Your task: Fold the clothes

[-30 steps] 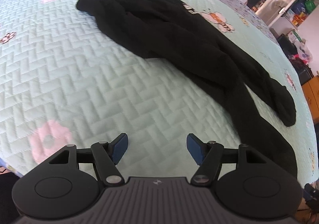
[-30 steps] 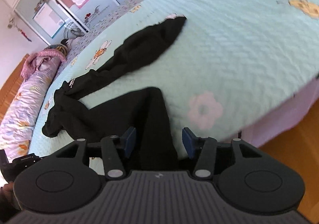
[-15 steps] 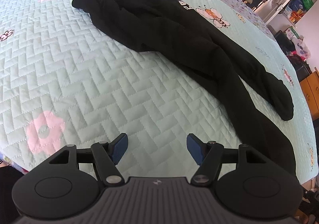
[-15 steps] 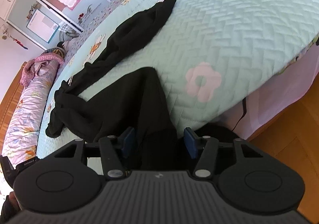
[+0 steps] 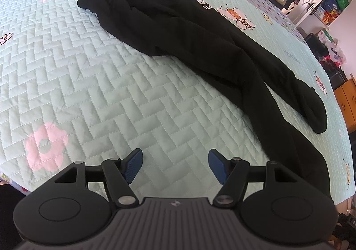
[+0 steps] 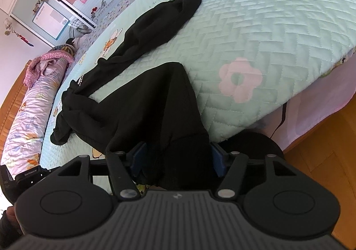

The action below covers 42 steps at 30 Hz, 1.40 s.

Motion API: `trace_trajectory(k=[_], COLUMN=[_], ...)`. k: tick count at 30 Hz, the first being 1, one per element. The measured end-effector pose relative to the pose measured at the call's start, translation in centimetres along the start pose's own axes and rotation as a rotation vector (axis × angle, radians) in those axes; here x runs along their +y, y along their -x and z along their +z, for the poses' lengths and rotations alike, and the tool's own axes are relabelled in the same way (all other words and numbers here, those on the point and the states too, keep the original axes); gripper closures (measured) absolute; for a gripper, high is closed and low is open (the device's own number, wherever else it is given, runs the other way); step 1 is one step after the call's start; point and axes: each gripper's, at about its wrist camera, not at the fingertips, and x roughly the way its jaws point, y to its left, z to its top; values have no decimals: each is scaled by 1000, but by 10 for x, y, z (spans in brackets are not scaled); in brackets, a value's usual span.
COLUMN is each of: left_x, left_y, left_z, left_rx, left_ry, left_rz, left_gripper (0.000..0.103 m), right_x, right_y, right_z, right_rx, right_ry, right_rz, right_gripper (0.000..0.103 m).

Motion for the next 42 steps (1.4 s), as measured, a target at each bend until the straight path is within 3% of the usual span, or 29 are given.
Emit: trace_trajectory(k=[19,27,35,42], left_x=[-1,-2,-2,-3], left_y=[-2,-2,2,1], left_z=[-1,-2,-4,-5], left_rx=[5,6,5,9], left_ry=[-4,-5,-7,-5], left_rz=[-1,-2,-8,2], left_gripper=[35,35,35,35], right_x=[4,1,23,37], right_y=[-2,0,13,43], right_z=[-4,-3,1,30], right_rx=[-33,-47,-102,-206], right_ry=[33,60,170,237], right_rz=[-44,-85,-117,-148], right_gripper=[40,83,87,87])
